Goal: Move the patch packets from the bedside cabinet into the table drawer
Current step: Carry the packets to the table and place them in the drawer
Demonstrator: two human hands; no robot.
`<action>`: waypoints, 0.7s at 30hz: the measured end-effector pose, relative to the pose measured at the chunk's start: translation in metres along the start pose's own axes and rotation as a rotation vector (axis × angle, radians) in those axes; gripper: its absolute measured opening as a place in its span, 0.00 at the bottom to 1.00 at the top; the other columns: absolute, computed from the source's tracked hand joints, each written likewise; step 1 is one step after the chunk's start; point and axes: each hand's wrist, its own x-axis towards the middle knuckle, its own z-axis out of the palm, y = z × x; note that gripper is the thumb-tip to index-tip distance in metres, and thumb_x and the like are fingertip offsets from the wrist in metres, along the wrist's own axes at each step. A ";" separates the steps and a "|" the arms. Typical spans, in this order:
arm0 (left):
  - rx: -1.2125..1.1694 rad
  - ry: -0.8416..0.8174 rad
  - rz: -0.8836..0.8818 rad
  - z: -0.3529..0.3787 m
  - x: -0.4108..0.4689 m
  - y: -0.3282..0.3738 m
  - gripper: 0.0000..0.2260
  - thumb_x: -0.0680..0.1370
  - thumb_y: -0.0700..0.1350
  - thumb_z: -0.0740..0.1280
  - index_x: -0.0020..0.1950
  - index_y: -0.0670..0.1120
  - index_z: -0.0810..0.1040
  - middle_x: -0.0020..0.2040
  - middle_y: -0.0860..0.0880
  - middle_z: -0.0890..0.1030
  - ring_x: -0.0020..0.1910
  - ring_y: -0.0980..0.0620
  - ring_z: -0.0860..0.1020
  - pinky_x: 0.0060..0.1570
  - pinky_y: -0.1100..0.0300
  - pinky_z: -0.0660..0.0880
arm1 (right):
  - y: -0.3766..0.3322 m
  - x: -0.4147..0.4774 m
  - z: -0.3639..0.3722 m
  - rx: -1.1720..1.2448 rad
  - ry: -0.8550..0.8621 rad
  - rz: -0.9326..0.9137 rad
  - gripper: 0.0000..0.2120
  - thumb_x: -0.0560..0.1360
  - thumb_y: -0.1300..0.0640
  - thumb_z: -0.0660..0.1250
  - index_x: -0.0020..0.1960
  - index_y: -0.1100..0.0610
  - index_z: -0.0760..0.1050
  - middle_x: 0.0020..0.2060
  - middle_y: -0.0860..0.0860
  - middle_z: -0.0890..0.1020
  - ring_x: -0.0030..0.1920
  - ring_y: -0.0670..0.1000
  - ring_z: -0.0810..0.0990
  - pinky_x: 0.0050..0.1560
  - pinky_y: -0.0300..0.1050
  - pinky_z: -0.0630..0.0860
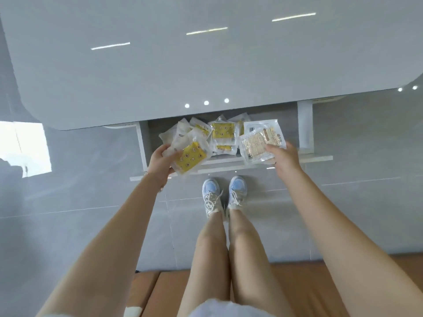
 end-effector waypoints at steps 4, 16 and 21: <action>0.074 0.100 0.056 0.014 0.080 -0.022 0.06 0.75 0.41 0.69 0.51 0.47 0.77 0.48 0.47 0.80 0.45 0.49 0.80 0.43 0.55 0.79 | 0.019 0.077 0.033 -0.011 0.031 0.035 0.14 0.72 0.63 0.71 0.57 0.57 0.76 0.52 0.53 0.80 0.53 0.53 0.79 0.54 0.48 0.74; 0.522 0.209 0.321 0.029 0.158 -0.055 0.12 0.76 0.41 0.67 0.59 0.43 0.79 0.53 0.48 0.81 0.48 0.51 0.78 0.44 0.61 0.75 | 0.054 0.137 0.087 -0.320 0.053 -0.113 0.10 0.70 0.63 0.73 0.51 0.58 0.78 0.51 0.56 0.83 0.44 0.52 0.80 0.36 0.39 0.75; 0.646 0.242 0.339 0.020 0.116 -0.044 0.21 0.76 0.47 0.67 0.69 0.49 0.70 0.66 0.47 0.75 0.62 0.48 0.75 0.56 0.56 0.72 | 0.039 0.096 0.077 -0.570 0.021 -0.251 0.25 0.71 0.58 0.73 0.66 0.57 0.71 0.59 0.54 0.79 0.59 0.55 0.78 0.53 0.44 0.73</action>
